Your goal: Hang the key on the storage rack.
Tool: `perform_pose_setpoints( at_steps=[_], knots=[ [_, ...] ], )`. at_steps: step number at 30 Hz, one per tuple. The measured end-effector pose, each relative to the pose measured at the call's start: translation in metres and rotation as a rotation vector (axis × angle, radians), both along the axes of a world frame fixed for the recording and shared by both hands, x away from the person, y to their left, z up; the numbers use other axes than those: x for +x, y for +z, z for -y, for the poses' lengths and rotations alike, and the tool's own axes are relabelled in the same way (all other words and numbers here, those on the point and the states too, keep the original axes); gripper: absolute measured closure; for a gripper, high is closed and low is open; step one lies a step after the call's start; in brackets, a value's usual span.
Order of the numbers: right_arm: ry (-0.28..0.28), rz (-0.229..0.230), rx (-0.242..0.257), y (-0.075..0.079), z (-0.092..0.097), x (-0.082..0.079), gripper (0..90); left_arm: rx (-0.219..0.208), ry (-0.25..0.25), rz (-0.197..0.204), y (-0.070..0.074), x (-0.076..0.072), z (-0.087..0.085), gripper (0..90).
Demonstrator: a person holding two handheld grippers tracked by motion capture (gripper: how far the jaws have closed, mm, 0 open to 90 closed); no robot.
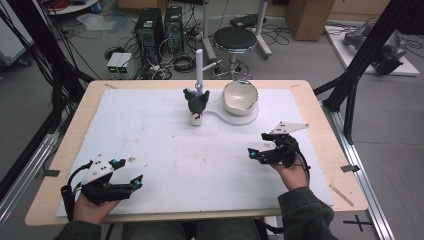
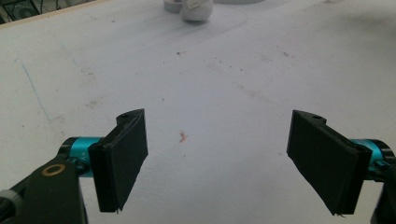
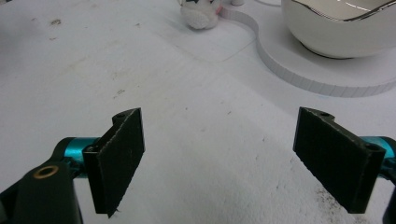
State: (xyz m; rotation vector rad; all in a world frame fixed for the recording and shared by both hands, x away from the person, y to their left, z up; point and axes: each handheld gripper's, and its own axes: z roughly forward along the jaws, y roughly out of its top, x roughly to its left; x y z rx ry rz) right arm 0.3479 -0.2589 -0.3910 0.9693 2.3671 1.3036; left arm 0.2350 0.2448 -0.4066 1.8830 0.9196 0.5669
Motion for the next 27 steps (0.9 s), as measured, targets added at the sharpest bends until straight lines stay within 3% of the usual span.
perform_pose_setpoints(
  at_steps=[27],
  knots=[
    [-0.036,0.005,0.014,-0.011,0.019,-0.022,12.3,0.001,0.004,-0.01,-0.001,0.0,-0.001,20.6]
  ],
)
